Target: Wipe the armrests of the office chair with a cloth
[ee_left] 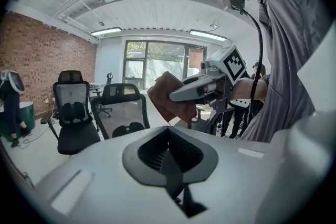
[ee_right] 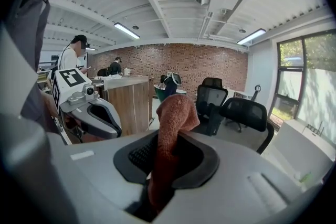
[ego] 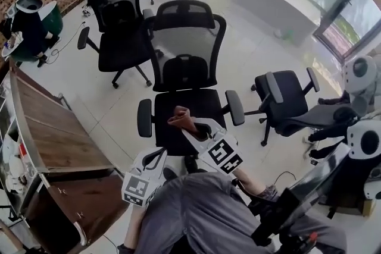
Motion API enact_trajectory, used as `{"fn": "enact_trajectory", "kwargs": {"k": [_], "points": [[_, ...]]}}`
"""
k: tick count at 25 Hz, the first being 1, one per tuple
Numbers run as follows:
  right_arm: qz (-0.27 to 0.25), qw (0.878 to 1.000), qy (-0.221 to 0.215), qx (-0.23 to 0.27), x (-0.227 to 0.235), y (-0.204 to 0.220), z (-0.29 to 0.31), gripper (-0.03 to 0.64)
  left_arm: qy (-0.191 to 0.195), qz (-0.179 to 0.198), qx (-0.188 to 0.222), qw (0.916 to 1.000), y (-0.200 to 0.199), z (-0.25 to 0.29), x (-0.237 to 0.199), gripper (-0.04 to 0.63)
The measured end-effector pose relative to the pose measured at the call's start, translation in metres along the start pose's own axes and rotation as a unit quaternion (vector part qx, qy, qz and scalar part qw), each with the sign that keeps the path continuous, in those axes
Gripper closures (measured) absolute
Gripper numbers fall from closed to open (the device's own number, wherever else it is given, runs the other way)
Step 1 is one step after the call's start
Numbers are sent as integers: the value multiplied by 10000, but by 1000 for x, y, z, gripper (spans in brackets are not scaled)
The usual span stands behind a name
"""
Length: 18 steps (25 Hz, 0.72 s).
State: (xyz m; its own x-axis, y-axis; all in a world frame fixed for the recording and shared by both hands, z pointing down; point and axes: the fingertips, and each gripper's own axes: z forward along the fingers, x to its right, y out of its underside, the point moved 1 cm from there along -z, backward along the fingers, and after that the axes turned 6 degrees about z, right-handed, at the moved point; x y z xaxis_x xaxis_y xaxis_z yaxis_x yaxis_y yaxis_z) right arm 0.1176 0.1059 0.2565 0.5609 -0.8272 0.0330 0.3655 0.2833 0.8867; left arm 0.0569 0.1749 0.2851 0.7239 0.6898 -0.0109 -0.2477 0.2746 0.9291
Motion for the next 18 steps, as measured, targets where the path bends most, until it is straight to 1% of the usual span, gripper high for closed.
{"fn": "enact_trajectory", "kwargs": {"k": [10, 18], "points": [[-52, 9998, 175, 30, 20, -2, -8, 558, 169, 78, 6, 9998, 2, 17, 4, 580], [-35, 9997, 253, 49, 25, -2, -7, 558, 239, 152, 7, 9996, 0, 21, -1, 580]]}}
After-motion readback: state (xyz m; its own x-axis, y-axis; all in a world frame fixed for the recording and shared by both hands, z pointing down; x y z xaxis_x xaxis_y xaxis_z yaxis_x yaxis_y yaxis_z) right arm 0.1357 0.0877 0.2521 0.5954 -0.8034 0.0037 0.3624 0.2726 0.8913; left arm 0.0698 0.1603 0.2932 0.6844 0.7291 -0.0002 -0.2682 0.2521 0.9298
